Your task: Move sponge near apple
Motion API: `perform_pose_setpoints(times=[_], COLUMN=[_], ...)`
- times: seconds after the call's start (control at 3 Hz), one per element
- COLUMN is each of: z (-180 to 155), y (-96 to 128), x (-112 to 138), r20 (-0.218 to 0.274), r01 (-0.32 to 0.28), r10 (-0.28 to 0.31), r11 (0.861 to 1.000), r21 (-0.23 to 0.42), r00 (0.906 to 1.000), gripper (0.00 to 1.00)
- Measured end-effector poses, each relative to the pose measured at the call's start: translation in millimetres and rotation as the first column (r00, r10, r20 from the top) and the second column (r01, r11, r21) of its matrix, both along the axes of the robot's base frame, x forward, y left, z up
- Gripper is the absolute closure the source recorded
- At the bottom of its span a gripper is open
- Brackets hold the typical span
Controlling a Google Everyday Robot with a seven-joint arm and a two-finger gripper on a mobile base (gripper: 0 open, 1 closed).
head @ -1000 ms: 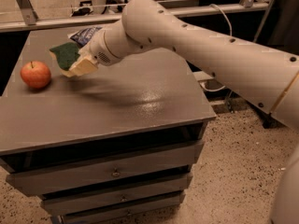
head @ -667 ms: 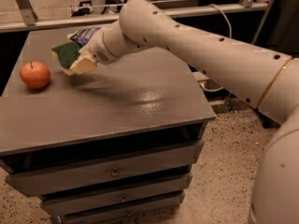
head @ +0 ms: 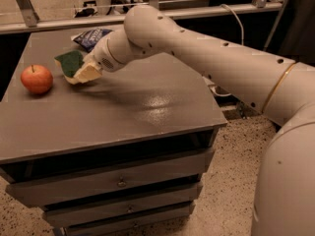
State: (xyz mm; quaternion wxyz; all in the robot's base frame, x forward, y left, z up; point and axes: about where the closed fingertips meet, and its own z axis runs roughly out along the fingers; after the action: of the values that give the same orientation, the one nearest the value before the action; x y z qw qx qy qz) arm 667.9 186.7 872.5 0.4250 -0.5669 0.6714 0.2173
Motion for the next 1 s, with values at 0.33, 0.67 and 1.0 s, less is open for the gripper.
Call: perform_pose_setpoints(times=[0.33,0.67,1.0], z=[-6.1,-10.0,-9.7], y=[0.1,0.6,0.5], x=[-2.2,-5.1,-10.5], r20=[-0.016,-0.026,-0.031], r01=[-0.004,-0.013,-0.023], r10=[0.004,0.013,0.023], r11=[1.000,1.000,1.000], r21=[-0.002,-0.002,0.003], r00=[0.9999,0.9996,0.9993], gripper=[0.54,0.30,0.08])
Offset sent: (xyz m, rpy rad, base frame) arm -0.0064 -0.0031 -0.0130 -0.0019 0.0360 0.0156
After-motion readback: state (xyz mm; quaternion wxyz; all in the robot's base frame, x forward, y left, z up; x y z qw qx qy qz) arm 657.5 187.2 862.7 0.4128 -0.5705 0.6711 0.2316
